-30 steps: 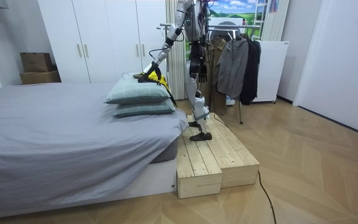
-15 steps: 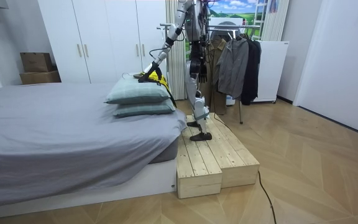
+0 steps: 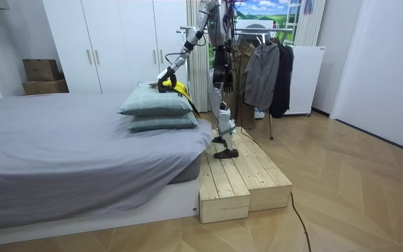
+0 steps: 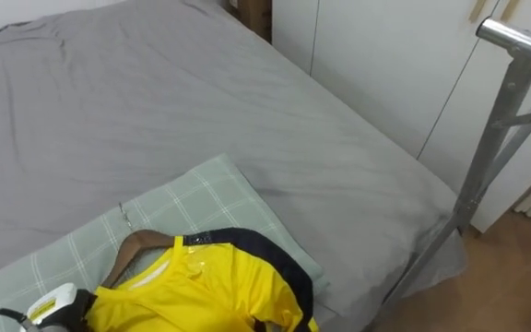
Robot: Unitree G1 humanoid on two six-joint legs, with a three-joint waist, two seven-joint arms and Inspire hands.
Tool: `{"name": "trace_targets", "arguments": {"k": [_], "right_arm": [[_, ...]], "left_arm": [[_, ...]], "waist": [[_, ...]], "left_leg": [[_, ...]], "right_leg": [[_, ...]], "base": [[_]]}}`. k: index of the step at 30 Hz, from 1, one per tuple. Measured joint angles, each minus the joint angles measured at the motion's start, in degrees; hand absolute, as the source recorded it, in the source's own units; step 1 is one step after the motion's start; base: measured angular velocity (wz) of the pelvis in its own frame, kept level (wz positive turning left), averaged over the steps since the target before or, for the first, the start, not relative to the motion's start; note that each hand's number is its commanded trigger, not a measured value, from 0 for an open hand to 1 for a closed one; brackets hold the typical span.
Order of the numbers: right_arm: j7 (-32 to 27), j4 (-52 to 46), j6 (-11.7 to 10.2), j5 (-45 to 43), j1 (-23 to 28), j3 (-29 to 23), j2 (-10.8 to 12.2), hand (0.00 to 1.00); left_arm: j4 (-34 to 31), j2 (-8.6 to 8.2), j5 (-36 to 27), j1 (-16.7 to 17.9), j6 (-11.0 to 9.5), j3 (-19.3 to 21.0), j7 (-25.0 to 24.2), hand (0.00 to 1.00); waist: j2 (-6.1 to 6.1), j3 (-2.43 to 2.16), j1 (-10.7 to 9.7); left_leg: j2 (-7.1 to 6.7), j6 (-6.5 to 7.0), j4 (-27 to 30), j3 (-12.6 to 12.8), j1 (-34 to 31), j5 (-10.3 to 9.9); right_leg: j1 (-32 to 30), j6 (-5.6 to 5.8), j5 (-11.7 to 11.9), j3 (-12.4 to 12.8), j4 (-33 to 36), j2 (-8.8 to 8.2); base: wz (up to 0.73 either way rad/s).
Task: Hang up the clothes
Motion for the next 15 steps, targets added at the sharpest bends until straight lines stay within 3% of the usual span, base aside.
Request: {"name": "trace_targets", "arguments": {"k": [15], "right_arm": [[-0.24,-0.17,-0.02,-0.01,0.91,0.05,-0.21,0.0]], "left_arm": [[0.0,-0.82,-0.11,1.33,0.01,0.4,-0.06,1.0]], "waist": [[0.43,-0.23,0.26]], "left_leg": [[0.05,-0.01,-0.86,0.26,2.24,0.0]], "right_leg": [[2.02,0.11,-0.07,0.06,-0.56,0.24]], "base": [[0.0]]}}
